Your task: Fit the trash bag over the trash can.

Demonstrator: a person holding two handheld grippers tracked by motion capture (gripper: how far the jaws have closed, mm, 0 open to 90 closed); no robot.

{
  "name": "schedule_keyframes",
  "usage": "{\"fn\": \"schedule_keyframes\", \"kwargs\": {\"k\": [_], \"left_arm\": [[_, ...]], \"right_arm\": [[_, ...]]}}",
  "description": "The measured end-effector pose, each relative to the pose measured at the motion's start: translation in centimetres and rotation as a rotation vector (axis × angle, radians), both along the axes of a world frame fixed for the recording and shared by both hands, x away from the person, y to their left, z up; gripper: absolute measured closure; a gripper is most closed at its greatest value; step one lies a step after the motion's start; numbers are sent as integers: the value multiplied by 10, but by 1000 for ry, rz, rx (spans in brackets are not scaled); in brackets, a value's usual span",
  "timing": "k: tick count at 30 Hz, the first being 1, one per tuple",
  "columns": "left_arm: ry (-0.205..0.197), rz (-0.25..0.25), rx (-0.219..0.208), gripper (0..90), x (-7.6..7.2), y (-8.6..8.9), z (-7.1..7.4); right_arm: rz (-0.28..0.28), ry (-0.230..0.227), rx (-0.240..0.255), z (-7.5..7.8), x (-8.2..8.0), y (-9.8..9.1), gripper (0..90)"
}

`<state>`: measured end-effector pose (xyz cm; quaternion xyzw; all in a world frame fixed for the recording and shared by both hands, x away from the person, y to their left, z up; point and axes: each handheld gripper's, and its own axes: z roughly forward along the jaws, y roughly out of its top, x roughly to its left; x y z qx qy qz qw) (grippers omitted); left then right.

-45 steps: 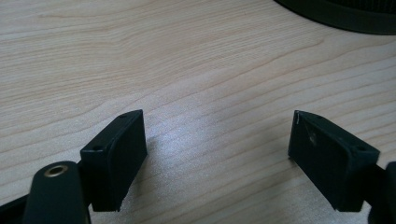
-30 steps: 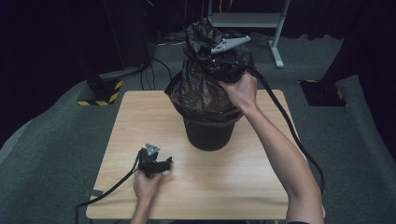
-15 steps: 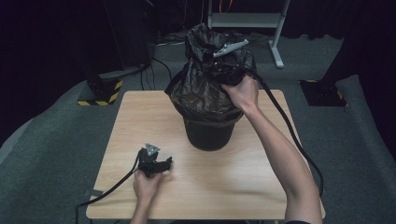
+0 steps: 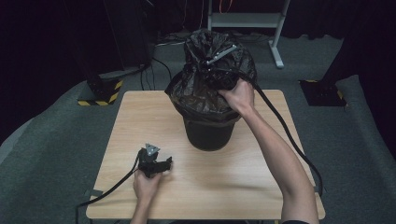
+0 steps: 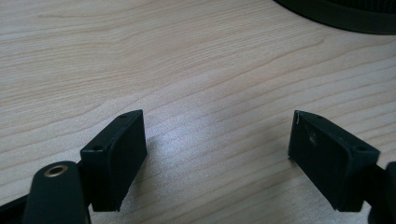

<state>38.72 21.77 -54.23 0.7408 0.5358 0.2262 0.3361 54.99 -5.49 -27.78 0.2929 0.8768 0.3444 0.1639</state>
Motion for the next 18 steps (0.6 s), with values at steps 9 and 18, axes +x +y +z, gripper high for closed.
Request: {"fn": "schedule_keyframes", "kwargs": {"k": [9,18], "left_arm": [[0,0,0,191,0,0,0],[0,0,-1,191,0,0,0]], "right_arm": [[10,11,13,1,-2,0,787],[-20,-46,66,6,-11,-10,582]]}}
